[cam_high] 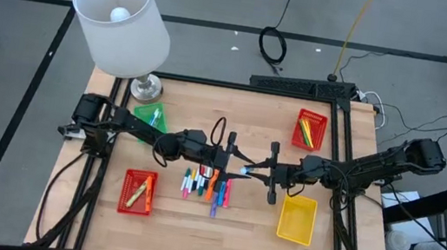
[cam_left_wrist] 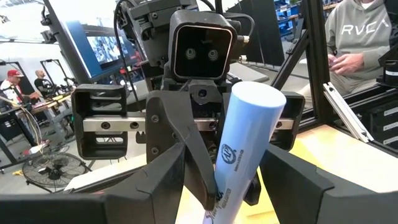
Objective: Pick & Place Markers
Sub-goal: Put the right blue highlighter pen into the bottom red basket, then put the pink highlighter pen into the bottom red basket
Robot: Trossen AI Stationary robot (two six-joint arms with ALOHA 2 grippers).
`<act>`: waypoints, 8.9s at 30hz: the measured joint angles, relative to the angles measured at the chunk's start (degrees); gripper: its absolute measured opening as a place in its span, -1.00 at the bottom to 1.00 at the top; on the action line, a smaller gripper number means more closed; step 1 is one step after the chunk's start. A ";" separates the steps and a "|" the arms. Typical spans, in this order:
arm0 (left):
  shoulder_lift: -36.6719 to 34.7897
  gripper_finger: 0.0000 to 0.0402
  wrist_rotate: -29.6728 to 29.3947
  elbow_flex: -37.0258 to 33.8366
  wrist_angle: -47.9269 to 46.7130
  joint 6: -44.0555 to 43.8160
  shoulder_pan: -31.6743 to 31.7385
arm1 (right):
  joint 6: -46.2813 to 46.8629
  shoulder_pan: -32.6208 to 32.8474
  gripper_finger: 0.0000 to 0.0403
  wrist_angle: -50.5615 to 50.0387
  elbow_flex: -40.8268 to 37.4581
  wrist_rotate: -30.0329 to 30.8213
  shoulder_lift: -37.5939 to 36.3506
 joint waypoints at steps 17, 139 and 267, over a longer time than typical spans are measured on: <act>-0.04 0.05 -0.02 -0.02 -0.04 0.11 0.00 | 0.09 0.00 -0.78 0.21 0.00 0.00 0.00; -0.04 0.05 0.04 0.00 5.99 1.89 -1.99 | -1.81 2.23 -0.78 2.27 -0.02 0.31 -0.04; -27.39 0.02 -5.64 -11.33 -33.68 -19.08 -10.93 | -3.11 7.97 0.25 -66.83 39.40 4.61 32.33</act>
